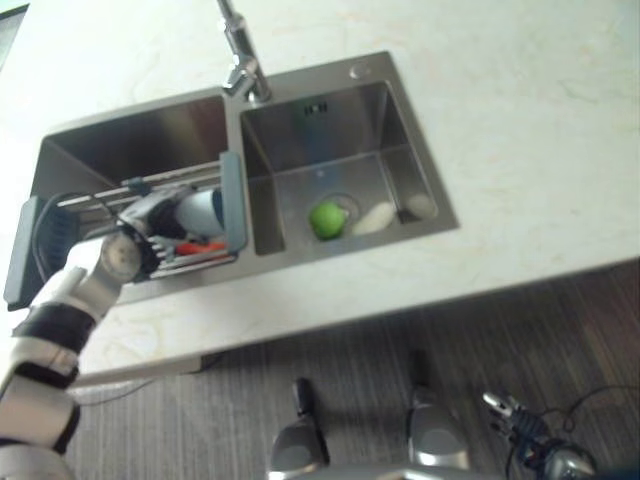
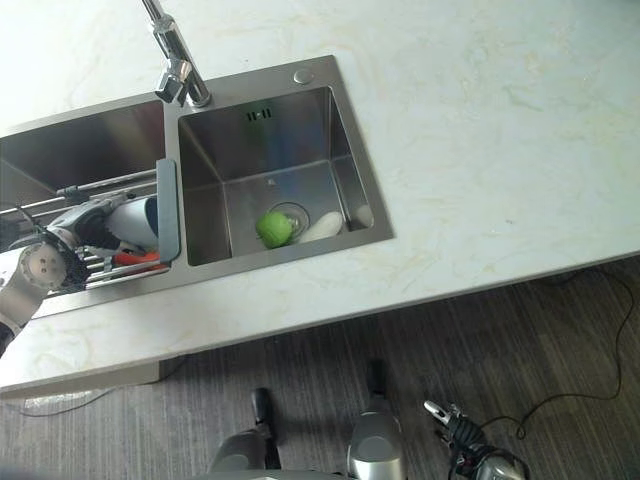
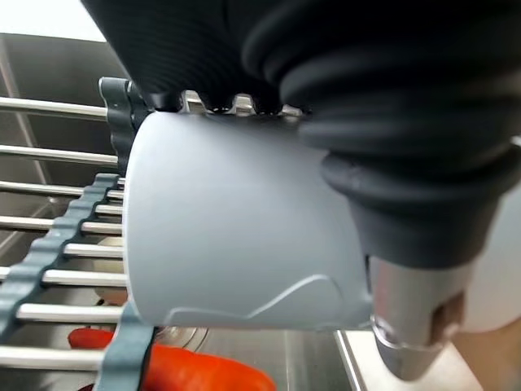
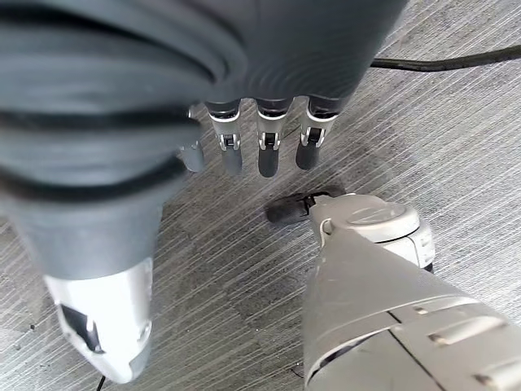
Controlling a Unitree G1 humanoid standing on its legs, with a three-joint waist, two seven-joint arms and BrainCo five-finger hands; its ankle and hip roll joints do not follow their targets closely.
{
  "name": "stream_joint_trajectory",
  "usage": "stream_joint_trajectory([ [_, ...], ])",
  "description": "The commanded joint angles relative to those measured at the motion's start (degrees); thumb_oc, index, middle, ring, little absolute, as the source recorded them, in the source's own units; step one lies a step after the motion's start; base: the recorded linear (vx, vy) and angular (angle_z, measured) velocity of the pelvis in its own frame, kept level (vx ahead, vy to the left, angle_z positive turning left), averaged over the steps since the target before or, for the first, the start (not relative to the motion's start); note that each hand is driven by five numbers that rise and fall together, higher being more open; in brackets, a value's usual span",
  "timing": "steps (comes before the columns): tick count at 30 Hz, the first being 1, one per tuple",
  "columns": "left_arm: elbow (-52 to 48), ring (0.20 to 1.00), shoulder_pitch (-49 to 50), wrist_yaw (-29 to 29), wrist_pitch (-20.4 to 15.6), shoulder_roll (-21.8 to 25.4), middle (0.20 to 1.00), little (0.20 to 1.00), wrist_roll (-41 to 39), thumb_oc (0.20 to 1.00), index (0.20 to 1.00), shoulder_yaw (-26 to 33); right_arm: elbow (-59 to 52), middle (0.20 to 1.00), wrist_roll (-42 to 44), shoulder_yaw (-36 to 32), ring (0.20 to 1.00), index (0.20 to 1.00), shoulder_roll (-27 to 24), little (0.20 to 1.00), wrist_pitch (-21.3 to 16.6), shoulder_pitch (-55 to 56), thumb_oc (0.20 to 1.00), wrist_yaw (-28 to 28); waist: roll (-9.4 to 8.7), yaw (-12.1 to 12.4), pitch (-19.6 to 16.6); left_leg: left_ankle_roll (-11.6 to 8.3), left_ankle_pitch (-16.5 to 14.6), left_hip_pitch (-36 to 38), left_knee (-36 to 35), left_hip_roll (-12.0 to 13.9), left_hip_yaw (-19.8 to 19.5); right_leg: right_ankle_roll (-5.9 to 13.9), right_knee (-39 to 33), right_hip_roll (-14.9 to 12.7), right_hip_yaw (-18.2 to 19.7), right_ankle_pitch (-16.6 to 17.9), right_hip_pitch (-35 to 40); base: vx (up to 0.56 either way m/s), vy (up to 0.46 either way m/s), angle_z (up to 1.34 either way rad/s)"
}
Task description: Place the dishes in the dishwasher.
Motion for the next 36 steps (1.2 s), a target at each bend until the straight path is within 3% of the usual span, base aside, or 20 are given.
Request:
stream_joint_trajectory([
  [1,3.2,1.0,-4.29,-2.07,-0.14,2.0,1.0,1.0,-0.31,1.0,1.0,-0.28,-0.32,1.0,2.08,0.12,1.0,1.0,-2.35,1.0,-0.96,-0.89,1.0,-0.06,-1.39,-0.66,-0.83,-0.94,1.38,-0.38,1.47,5.19,2.67,4.65,0.2,-5.29,-0.87,1.34,-0.79,0.0,0.0,0.0],
  [8,3.74,1.0,-3.73,-6.33,0.62,1.85,1.0,1.0,0.64,1.0,1.0,-1.84,-1.17,1.0,2.06,0.52,1.0,1.0,-2.95,1.0,0.01,-1.96,1.0,-0.75,-1.19,-0.77,-0.43,-1.0,1.47,-0.47,1.44,5.18,2.84,4.62,0.13,-5.36,-0.82,1.46,-0.97,0.0,0.0,0.0],
  [9,3.74,0.868,-3.77,-6.81,0.45,1.93,0.868,0.868,0.24,0.868,0.868,-2.27,-1.15,1.0,2.26,0.69,1.0,1.0,-3.19,1.0,0.03,-2.09,1.0,-0.87,-1.22,-0.79,-0.38,-0.99,1.45,-0.45,1.43,5.16,2.86,4.61,0.12,-5.32,-0.84,1.47,-1.0,0.0,0.0,0.0],
  [10,3.73,0.58,-3.87,-6.94,0.27,1.91,0.58,0.58,0.6,0.58,0.58,-2.37,-1.16,1.0,2.31,0.73,1.0,1.0,-3.22,1.0,0.01,-2.07,1.0,-0.9,-1.22,-0.81,-0.37,-0.98,1.45,-0.44,1.41,5.16,2.86,4.59,0.12,-5.3,-0.83,1.46,-0.99,0.0,0.0,0.0],
  [11,3.9,0.2,-4.18,-7.42,0.06,1.88,0.2,0.2,1.3,0.2,0.2,-3.02,-0.94,1.0,2.3,0.57,1.0,1.0,-3.36,1.0,-0.07,-2.16,1.0,-0.79,-1.25,-0.86,-0.31,-0.95,1.39,-0.38,1.39,5.11,2.84,4.63,0.15,-5.31,-0.79,1.47,-1.03,0.0,0.0,0.0],
  [14,6.0,0.2,-5.22,-7.86,-0.05,1.02,0.2,0.2,3.09,0.2,0.2,-4.81,-0.75,1.0,2.78,1.1,1.0,1.0,-3.61,1.0,-0.39,-2.66,1.0,-0.53,-1.64,-1.09,-0.12,-0.95,1.36,-0.67,1.59,5.24,2.9,4.58,0.17,-5.05,-0.51,1.48,-1.35,0.0,0.0,0.0],
  [17,7.02,0.2,-6.11,-7.18,-2.43,0.96,0.2,0.2,5.64,0.2,0.2,-6.38,-0.67,1.0,2.96,1.27,1.0,1.0,-3.87,1.0,-0.38,-3.05,1.0,-0.28,-1.82,-1.27,0.0,-0.96,1.36,-0.75,1.52,5.33,3.11,4.53,0.13,-4.89,-0.48,1.46,-1.57,0.0,0.0,0.0],
  [23,7.4,0.2,-6.81,-6.84,-0.83,1.71,0.2,0.2,8.44,0.2,0.2,-7.58,-1.07,1.0,3.07,1.54,1.0,1.0,-3.83,1.0,-0.51,-3.03,1.0,-0.32,-1.62,-1.34,-0.17,-0.96,1.5,-0.62,1.44,5.32,3.36,4.57,0.05,-5.02,-0.69,1.56,-1.39,0.0,0.0,0.0],
  [30,10.18,0.2,-5.19,0.02,3.07,2.25,0.2,0.2,13.93,0.2,0.2,-5.59,-1.57,1.0,3.12,2.04,1.0,1.0,-3.34,1.0,-0.33,-2.72,1.0,-1.02,-1.18,-0.9,-1.17,-0.95,1.49,0.04,1.11,5.1,3.16,4.59,0.04,-5.21,-1.27,1.28,-0.62,0.0,0.0,0.0],
  [36,13.08,0.2,-4.78,10.52,5.47,5.63,0.2,0.2,15.02,0.2,0.2,-1.67,-1.77,1.0,3.13,1.86,1.0,1.0,-2.86,1.0,-0.49,-1.64,1.0,-1.3,-0.57,-0.46,-2.36,-1.01,1.58,0.79,0.63,5.03,3.22,4.6,0.04,-5.33,-2.03,0.98,0.17,0.0,0.0,0.0],
])
